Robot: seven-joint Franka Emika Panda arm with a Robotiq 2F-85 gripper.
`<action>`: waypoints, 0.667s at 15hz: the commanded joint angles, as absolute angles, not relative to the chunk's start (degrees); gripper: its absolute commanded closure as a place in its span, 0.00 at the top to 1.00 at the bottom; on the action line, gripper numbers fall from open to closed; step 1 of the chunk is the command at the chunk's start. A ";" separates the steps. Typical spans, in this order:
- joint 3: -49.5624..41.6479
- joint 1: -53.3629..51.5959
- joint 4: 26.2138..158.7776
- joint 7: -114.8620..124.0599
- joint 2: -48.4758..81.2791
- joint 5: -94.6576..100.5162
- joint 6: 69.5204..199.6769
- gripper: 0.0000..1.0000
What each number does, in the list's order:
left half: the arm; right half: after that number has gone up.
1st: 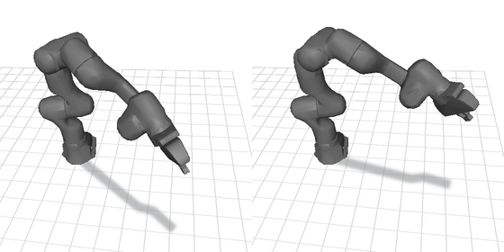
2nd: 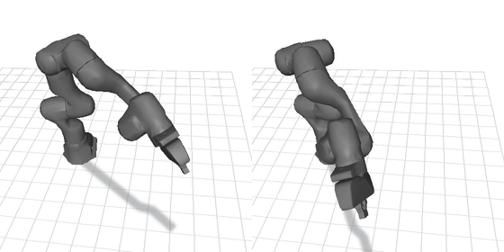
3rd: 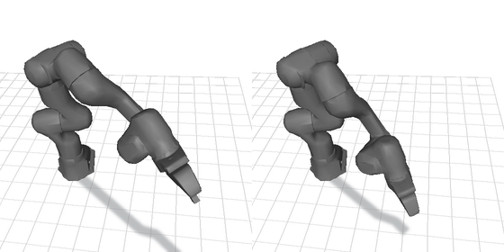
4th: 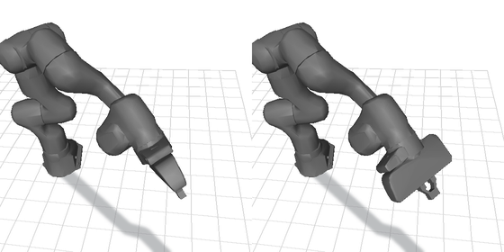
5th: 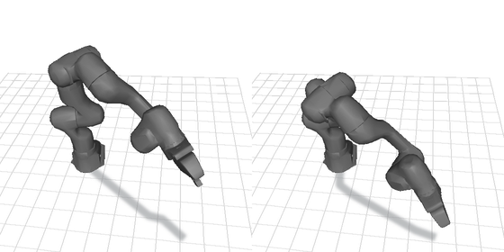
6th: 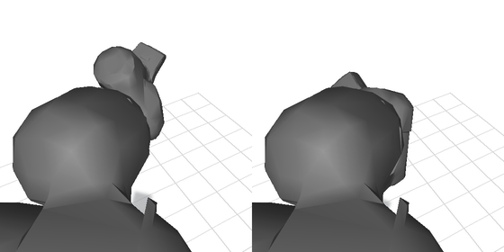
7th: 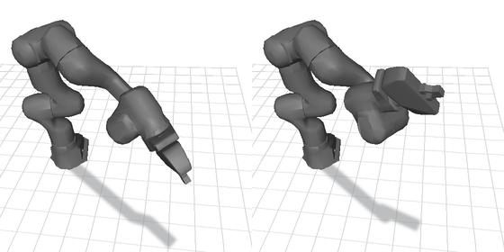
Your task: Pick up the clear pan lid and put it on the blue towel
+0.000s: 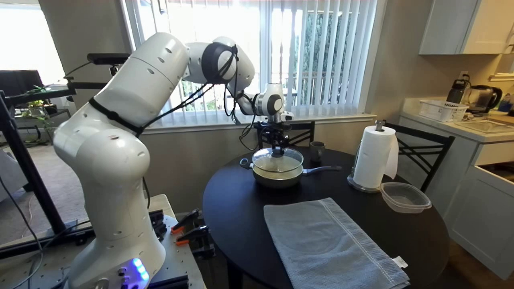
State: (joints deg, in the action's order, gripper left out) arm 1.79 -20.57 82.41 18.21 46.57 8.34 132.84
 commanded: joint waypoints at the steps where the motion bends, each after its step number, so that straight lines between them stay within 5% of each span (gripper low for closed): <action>1: 0.57 -21.46 84.28 20.61 41.15 8.69 129.18 0.33; 10: -4.13 -15.67 101.04 27.67 28.45 7.70 135.46 0.33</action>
State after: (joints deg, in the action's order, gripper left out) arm -3.00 -17.74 89.93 24.46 37.20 8.34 131.39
